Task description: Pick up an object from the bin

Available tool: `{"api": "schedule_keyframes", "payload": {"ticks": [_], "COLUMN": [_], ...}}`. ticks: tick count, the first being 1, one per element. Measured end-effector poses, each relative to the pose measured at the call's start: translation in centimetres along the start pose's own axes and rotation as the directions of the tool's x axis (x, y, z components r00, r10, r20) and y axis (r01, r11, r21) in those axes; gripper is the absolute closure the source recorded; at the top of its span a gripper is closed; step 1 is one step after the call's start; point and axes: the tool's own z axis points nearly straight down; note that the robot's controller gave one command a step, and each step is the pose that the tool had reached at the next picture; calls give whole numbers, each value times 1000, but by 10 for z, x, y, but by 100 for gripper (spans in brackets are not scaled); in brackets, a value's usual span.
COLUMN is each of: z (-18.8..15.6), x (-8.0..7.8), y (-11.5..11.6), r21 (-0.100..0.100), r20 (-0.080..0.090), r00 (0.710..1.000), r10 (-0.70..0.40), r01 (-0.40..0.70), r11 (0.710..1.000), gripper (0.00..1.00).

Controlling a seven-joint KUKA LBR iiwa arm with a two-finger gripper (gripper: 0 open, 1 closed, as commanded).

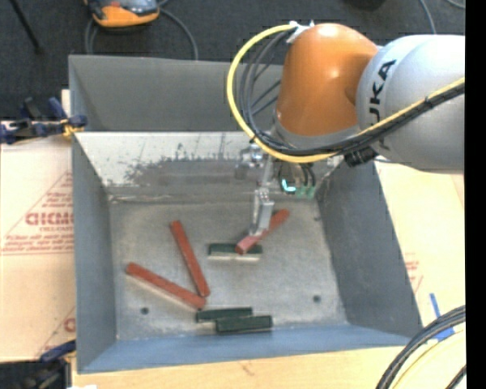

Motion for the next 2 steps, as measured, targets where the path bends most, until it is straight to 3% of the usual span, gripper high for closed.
{"api": "schedule_keyframes", "payload": {"ticks": [1,2], "z": [-5,152], "x": [-1,54], "y": [0,-9], "r21": [-1,-4], "r20": [8,11], "r00": [1000,990], "r10": [1,143], "r01": [-1,-143], "r11": [1000,990], "gripper": [0,100]}}
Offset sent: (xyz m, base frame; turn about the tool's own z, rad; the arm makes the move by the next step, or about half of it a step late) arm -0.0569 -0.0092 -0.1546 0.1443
